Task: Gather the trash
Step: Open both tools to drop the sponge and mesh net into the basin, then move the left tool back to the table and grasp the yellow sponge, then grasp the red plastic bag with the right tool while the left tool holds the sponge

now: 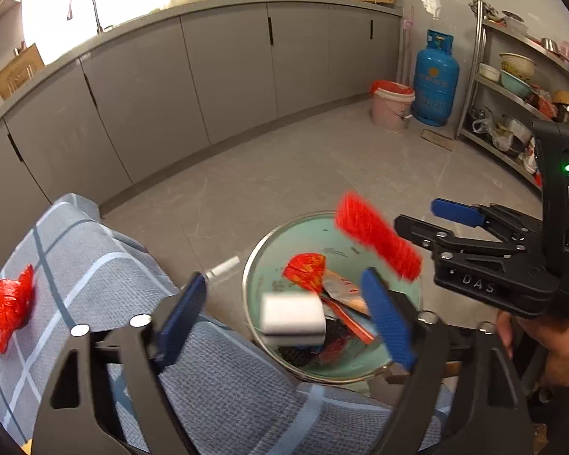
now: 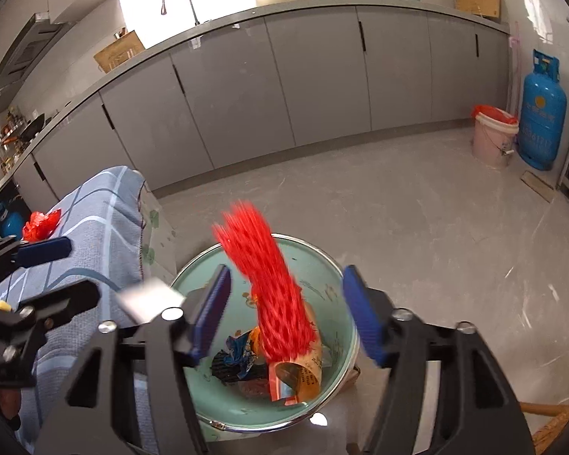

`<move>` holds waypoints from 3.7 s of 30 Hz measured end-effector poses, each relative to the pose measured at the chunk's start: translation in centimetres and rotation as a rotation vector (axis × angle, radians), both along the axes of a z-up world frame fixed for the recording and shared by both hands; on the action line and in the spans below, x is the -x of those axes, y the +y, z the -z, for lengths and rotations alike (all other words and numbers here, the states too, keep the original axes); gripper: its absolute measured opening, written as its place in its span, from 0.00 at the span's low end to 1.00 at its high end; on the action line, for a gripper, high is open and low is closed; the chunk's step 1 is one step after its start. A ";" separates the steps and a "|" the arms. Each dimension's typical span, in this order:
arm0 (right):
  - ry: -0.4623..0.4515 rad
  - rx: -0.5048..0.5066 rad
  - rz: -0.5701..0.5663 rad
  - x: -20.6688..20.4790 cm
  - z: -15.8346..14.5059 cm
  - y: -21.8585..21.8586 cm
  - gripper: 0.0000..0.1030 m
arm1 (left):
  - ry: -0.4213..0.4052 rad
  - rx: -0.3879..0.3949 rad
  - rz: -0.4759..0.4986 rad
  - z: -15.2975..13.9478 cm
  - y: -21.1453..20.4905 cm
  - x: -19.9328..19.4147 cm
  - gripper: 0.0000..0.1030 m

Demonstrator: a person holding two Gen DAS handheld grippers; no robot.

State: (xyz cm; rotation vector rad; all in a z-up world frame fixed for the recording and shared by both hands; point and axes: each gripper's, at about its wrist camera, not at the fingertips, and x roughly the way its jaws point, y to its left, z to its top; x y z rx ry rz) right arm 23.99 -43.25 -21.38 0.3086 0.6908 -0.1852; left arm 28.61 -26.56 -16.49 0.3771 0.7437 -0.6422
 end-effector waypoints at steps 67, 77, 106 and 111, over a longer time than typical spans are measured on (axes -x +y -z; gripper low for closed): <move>-0.059 0.108 -0.390 -0.6 -6.7 24.6 0.85 | 0.043 0.047 -0.620 -0.3 29.5 2.8 0.66; -0.034 0.138 -0.485 -9.0 -7.6 31.0 0.85 | -0.079 0.009 -0.845 -2.1 37.3 -2.9 0.66; 0.023 0.122 -0.521 -17.6 -5.2 36.8 0.25 | -0.038 0.138 -0.946 -0.2 43.2 -5.4 0.66; 0.006 0.115 -0.516 -15.2 -5.9 35.7 0.25 | -0.060 0.134 -0.934 -1.1 42.4 -4.5 0.66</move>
